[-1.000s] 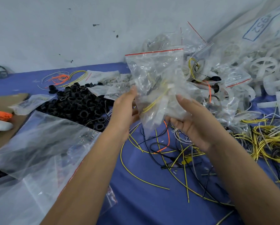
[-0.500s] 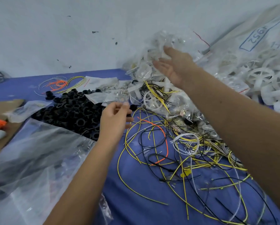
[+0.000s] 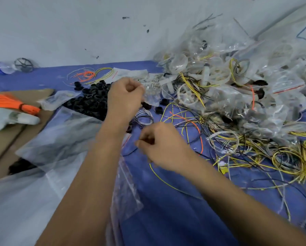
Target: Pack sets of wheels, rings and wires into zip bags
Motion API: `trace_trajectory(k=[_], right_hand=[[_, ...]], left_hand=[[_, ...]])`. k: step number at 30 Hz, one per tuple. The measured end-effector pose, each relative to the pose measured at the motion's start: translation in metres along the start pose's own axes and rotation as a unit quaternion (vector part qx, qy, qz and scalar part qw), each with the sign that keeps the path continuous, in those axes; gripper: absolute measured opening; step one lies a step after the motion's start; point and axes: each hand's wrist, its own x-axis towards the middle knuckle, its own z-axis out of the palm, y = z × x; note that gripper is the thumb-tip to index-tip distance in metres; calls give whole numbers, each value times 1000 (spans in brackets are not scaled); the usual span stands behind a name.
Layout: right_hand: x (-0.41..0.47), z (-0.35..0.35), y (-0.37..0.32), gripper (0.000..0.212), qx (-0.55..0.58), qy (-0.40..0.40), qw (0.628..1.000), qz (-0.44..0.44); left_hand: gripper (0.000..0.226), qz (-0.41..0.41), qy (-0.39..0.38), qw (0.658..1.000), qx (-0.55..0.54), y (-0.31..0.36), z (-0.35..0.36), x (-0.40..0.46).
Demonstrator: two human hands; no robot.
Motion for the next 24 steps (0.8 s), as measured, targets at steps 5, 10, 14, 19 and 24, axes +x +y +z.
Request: trace_trajectory(k=[5,10,14,19,24], right_hand=[[-22,40,-25,58,-146,-83,985,25],[-22,43,-21,19,-77,-85,992,59],[-16,12,1,11,-43,-33,996,77],[-24,-29,30,17,87,53,989,106],[-34,-65,54,24,219,279,932,73]], left_hand=[[19,-19,13,998,-51,11,-31,5],[16,-39,-4,997,-59,8,-34,0],[16,-36,-33,998,-47,12,-28,-1],[11,-31,-104,994,-11,11,-13,-8],[17,34,-168,984,36,7,14,-21]])
